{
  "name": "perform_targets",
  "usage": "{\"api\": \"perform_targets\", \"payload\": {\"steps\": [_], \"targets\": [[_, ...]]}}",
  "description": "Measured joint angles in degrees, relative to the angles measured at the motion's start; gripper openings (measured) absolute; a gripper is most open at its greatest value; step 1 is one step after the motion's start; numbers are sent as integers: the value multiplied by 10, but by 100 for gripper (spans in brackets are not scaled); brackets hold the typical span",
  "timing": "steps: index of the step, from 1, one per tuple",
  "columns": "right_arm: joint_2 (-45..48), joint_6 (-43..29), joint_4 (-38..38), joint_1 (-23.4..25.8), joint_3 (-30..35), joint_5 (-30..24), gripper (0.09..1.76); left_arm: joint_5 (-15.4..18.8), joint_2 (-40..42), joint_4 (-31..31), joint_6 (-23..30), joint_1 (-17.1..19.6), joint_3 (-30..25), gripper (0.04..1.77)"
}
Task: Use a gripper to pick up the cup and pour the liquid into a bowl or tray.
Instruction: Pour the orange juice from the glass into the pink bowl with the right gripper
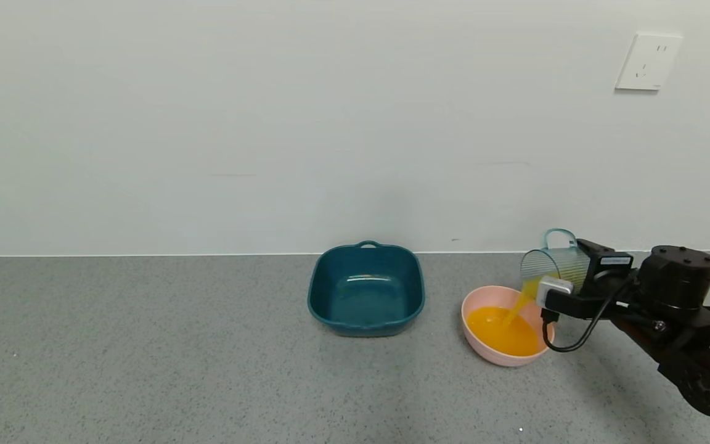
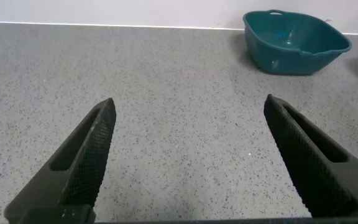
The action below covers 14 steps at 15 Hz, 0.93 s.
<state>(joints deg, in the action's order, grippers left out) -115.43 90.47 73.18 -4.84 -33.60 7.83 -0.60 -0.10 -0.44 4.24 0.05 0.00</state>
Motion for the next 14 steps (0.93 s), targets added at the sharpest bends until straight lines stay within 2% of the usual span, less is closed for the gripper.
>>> {"api": "perform_targets", "payload": {"steps": [14], "targets": [[24, 135, 1, -23, 8, 27, 133, 0, 0, 0, 0, 0, 0, 172]]}}
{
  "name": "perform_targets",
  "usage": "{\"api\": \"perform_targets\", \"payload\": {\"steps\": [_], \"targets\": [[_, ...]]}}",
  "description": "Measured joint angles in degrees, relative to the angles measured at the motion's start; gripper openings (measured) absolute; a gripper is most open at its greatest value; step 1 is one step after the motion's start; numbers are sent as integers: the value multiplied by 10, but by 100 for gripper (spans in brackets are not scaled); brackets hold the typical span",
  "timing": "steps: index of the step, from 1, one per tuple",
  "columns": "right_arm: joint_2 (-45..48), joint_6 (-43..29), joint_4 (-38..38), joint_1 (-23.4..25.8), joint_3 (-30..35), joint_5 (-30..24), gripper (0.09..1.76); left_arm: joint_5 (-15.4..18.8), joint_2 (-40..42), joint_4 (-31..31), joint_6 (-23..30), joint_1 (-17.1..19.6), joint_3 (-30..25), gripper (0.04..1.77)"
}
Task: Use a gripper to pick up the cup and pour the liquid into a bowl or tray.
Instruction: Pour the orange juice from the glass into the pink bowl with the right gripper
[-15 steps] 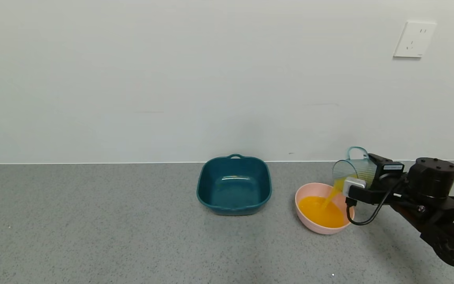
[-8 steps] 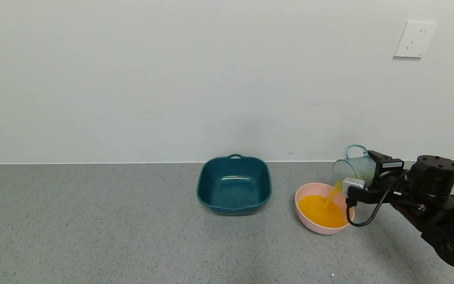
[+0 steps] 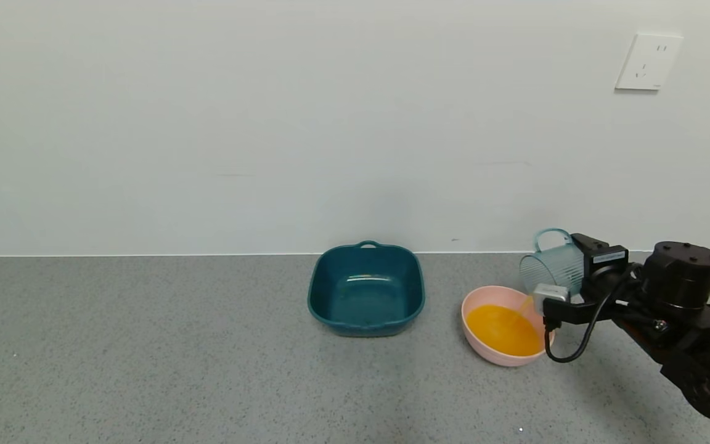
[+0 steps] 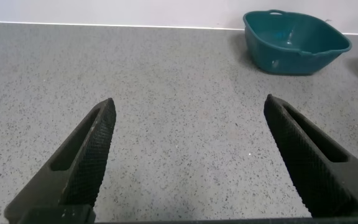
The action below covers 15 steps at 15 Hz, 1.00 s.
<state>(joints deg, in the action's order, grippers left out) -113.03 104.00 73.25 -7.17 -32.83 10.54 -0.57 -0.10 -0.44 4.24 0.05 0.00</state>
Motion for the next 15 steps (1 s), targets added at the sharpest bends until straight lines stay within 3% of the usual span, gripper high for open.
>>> {"api": "perform_targets", "payload": {"steps": [4, 15], "targets": [[6, 34, 0, -6, 4, 1, 133, 0, 0, 0, 0, 0, 0, 172], [5, 41, 1, -15, 3, 17, 133, 0, 0, 0, 0, 0, 0, 172]]}}
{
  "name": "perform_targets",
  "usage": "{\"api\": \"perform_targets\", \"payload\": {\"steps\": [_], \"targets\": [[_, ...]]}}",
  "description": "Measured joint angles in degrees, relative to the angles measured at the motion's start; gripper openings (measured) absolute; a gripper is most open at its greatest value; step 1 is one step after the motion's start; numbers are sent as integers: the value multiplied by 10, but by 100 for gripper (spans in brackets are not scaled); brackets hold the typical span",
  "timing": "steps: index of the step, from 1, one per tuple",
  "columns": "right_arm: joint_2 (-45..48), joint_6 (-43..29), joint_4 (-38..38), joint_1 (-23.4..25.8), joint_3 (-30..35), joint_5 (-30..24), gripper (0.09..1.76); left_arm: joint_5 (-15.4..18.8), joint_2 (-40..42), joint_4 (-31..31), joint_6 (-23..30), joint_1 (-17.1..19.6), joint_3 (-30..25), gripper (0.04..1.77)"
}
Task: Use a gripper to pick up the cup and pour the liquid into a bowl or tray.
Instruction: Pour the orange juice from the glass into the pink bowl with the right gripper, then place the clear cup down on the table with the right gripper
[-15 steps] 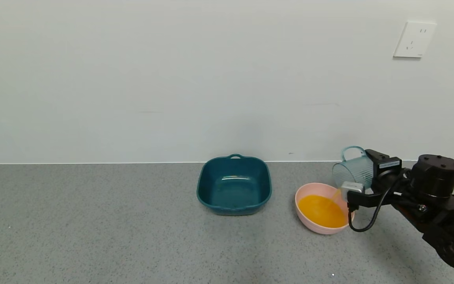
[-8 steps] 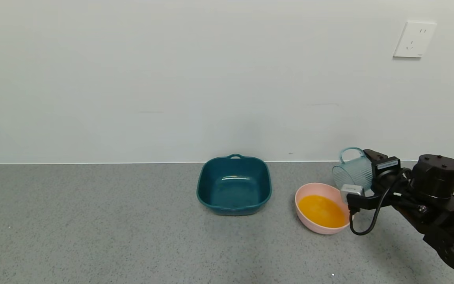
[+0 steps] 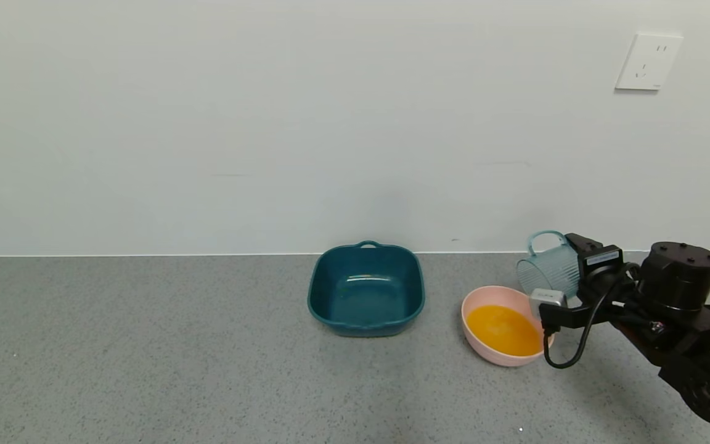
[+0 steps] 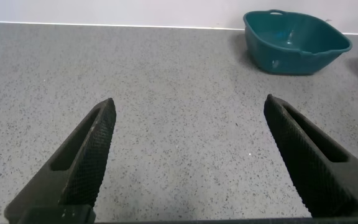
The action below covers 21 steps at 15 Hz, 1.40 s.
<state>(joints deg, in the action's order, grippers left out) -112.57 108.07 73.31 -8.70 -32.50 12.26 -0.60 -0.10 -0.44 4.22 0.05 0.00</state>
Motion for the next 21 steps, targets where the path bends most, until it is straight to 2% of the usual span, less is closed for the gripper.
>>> {"api": "perform_targets", "payload": {"steps": [3, 6, 9, 16, 21], "targets": [[-1, -8, 3, -2, 1, 14, 133, 0, 0, 0, 0, 0, 0, 172], [-1, -63, 4, -8, 7, 30, 133, 0, 0, 0, 0, 0, 0, 172], [-1, -169, 4, -21, 26, 63, 133, 0, 0, 0, 0, 0, 0, 172], [-6, -453, 45, -26, 92, 69, 133, 0, 0, 0, 0, 0, 0, 172], [-48, -652, 153, -27, 120, 69, 133, 0, 0, 0, 0, 0, 0, 172]]}}
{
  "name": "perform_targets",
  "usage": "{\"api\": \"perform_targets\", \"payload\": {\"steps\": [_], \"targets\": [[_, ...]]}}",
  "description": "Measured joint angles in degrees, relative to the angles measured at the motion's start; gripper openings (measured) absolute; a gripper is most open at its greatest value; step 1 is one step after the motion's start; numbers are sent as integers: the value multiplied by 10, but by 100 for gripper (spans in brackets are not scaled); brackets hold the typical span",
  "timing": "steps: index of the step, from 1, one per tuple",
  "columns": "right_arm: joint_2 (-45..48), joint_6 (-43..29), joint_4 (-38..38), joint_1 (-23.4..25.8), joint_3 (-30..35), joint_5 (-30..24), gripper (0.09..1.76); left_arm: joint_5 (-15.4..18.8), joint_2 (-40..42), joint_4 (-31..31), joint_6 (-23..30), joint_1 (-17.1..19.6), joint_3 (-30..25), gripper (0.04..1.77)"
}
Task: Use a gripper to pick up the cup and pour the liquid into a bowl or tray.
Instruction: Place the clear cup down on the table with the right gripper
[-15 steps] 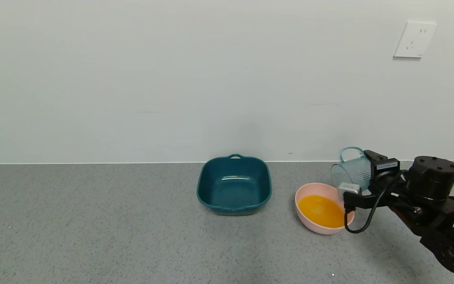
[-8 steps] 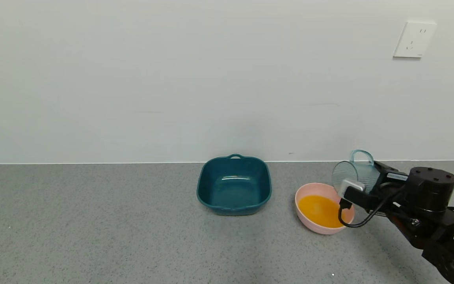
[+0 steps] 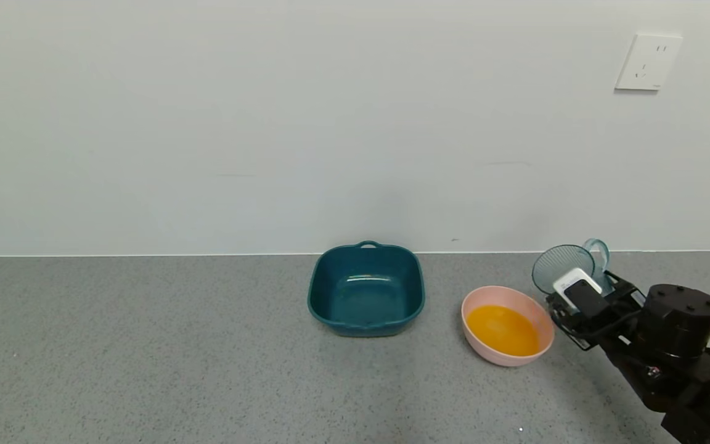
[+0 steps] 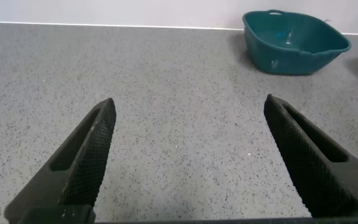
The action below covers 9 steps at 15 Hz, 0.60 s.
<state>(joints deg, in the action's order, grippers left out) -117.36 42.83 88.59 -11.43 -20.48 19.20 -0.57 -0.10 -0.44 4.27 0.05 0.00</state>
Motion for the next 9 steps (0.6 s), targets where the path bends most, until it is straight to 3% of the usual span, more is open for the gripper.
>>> {"api": "perform_targets", "payload": {"steps": [4, 9], "targets": [[-25, -193, 8, -29, -6, 16, 133, 0, 0, 0, 0, 0, 0, 172], [-13, -287, 9, -10, -30, 22, 133, 0, 0, 0, 0, 0, 0, 172]]}}
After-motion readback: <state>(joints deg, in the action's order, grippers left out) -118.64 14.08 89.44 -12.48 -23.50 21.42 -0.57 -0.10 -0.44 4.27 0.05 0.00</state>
